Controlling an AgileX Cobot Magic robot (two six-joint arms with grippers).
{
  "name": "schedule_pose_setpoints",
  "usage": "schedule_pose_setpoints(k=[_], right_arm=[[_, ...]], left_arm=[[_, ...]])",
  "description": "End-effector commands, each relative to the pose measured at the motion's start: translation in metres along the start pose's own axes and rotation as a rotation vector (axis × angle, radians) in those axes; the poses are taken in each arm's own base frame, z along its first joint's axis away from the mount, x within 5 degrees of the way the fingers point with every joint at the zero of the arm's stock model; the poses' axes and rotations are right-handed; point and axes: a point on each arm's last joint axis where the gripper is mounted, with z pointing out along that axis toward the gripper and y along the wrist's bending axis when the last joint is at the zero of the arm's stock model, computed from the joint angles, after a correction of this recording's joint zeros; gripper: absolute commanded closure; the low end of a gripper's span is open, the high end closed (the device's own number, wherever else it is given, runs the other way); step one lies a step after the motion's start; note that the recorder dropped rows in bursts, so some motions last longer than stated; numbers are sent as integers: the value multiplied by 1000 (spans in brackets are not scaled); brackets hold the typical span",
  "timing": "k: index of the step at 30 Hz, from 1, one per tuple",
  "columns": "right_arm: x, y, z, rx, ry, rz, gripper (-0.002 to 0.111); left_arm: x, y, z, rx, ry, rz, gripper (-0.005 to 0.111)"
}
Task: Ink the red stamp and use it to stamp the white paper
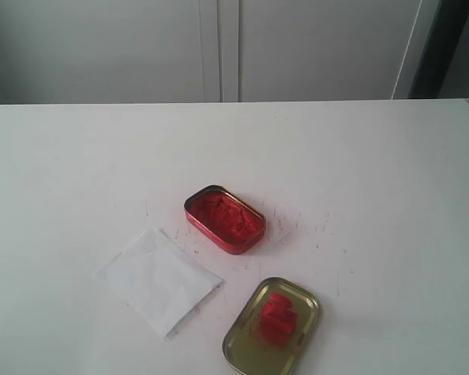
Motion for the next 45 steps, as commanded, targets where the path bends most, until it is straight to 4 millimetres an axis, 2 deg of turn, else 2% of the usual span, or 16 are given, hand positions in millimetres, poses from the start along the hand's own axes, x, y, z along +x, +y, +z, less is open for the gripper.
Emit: schedule_pose_setpoints(k=[1, 5, 15, 24, 30, 39, 45], right_arm=[[-20, 0, 6, 5, 68, -16, 108], [-37, 0, 20, 9, 170, -11, 108], [-49, 0, 64, 13, 456, 14, 108], [-32, 1, 103, 15, 810, 41, 108], [-4, 6, 127, -33, 1070, 59, 108], [28, 22, 154, -208, 1218, 117, 108], [32, 43, 166, -308, 1254, 75, 108]], left_arm=[[1, 0, 0, 5, 4, -6, 107], [1, 0, 0, 5, 4, -6, 107], [1, 0, 0, 5, 4, -6, 107], [1, 0, 0, 5, 4, -6, 107], [1, 0, 0, 5, 4, -6, 107], [1, 0, 0, 5, 4, -6, 107], [1, 0, 0, 5, 4, -6, 107]])
